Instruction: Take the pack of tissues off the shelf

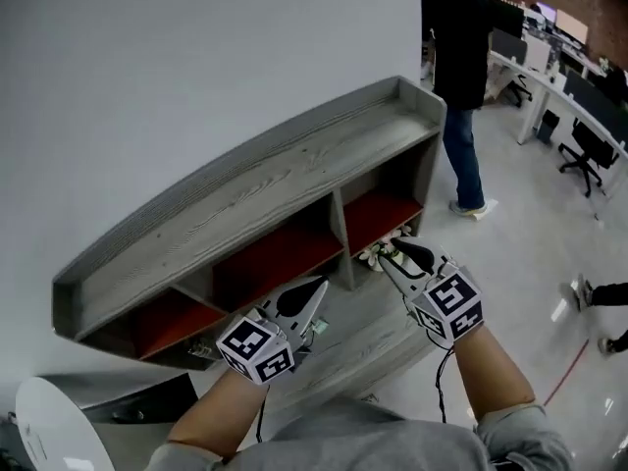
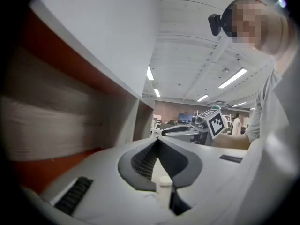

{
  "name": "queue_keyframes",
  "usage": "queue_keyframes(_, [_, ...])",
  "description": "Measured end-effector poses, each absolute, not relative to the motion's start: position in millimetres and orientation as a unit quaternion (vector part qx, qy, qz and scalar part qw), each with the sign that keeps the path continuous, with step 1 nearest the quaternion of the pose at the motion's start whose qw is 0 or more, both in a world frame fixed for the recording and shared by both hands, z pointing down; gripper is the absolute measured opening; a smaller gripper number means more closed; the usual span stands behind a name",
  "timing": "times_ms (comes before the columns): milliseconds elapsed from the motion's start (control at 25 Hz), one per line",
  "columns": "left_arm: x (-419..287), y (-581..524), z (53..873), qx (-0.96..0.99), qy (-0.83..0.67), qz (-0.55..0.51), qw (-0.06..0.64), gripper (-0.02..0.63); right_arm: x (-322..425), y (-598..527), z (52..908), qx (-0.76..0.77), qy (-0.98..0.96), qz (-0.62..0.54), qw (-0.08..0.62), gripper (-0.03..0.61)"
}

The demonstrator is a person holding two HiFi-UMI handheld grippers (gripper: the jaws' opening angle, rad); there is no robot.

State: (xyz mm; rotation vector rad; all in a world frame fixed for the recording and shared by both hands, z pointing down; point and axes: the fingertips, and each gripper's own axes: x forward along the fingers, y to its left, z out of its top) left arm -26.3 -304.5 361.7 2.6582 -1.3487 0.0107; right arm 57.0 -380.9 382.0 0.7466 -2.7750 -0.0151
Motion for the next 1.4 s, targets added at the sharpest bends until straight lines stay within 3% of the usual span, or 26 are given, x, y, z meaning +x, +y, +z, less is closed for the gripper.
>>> queue_keyframes(320, [-161,-181,315,0.838,-0.544,-0.005,0.048,0.009,-77,-279,325,0.171,-0.978,-0.034,0.112,0.092])
queue_keyframes(760, [-332,-5,303,0.755,-0.655,-0.016,0.038,0.009,-238,-146,316,0.087,-0.99,-0.042,0.103,0.045])
queue_keyframes(920, [-366,40,309,0.734,-0.678,-0.021,0.043,0.009,-274,-107,316,0.057,-0.994,-0.029,0.085,-0.008])
queue_keyframes(1120, [-385,76,315,0.72,-0.691,-0.032,0.05,0.009,-302,-59,327,0.0,-0.998,-0.013,0.056,0.006])
queue_keyframes(1400, [-399,101,321,0.707,-0.704,-0.043,0.054,0.009,-317,-31,349,-0.034,-0.997,-0.002,0.072,0.008])
